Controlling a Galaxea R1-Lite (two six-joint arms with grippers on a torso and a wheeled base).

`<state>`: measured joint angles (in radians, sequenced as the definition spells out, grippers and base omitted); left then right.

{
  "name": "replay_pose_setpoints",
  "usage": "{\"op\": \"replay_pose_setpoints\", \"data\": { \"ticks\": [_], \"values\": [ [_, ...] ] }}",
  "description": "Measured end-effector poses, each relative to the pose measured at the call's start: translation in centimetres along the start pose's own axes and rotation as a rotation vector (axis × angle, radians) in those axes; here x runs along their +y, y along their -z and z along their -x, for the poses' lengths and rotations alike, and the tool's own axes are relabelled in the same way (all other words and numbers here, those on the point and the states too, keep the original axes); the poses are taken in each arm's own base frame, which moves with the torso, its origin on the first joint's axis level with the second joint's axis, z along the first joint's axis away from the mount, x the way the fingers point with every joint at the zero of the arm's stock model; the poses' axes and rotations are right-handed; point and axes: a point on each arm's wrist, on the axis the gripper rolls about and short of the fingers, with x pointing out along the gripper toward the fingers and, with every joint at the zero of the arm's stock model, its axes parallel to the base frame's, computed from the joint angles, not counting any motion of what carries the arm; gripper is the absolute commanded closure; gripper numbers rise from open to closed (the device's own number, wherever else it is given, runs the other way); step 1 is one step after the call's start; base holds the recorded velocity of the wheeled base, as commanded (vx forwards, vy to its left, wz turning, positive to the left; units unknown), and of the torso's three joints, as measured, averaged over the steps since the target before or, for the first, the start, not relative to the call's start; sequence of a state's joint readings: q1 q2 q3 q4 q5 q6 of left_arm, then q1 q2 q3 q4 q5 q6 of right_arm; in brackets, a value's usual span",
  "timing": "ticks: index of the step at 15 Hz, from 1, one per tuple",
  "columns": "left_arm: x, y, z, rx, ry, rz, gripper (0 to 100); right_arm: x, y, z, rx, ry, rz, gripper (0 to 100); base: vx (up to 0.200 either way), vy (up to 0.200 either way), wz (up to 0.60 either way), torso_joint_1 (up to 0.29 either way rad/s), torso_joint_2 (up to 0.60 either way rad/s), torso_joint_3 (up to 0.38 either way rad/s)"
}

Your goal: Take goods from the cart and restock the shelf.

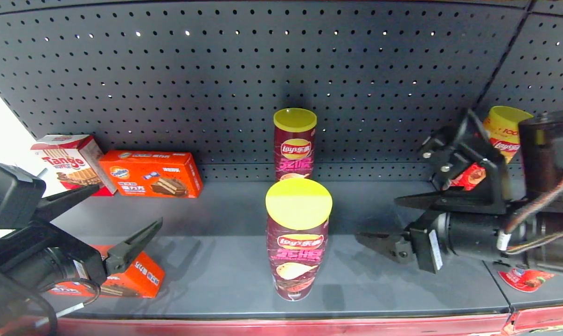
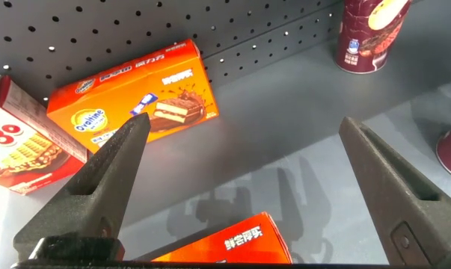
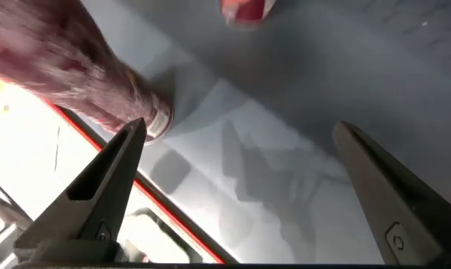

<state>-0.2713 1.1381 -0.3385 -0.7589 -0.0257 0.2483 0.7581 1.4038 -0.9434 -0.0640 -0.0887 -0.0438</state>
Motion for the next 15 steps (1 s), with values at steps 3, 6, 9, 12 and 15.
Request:
{"op": "replay_pose_setpoints", "data": {
  "ticks": [3,6,9,12,15],
  "values": [
    [0.0,0.1,0.0,0.003,0.000,0.000,0,-0.1,0.8,4.9,-0.130,0.001,-0.003,0,0.000,0.000,0.00,0.000,0.00,0.000],
    [-0.1,0.4,0.2,0.015,0.000,-0.002,0,-0.2,3.6,9.4,-0.204,-0.001,-0.004,0,0.000,0.000,0.00,0.000,0.00,0.000],
    [-0.1,0.5,0.2,0.018,0.000,-0.004,0,-0.6,8.3,14.1,-0.288,0.001,-0.014,0,0.000,0.000,0.00,0.000,0.00,0.000],
    [-0.1,0.7,0.3,0.024,0.002,-0.006,0,-0.8,15.2,16.3,-0.285,0.017,-0.019,0,0.000,0.000,0.00,0.000,0.00,0.000],
    [-0.2,0.9,0.3,0.036,0.006,-0.015,0,-0.8,19.3,16.5,-0.242,0.095,-0.038,0,0.000,0.000,0.00,0.000,0.00,0.000]
  ]
}}
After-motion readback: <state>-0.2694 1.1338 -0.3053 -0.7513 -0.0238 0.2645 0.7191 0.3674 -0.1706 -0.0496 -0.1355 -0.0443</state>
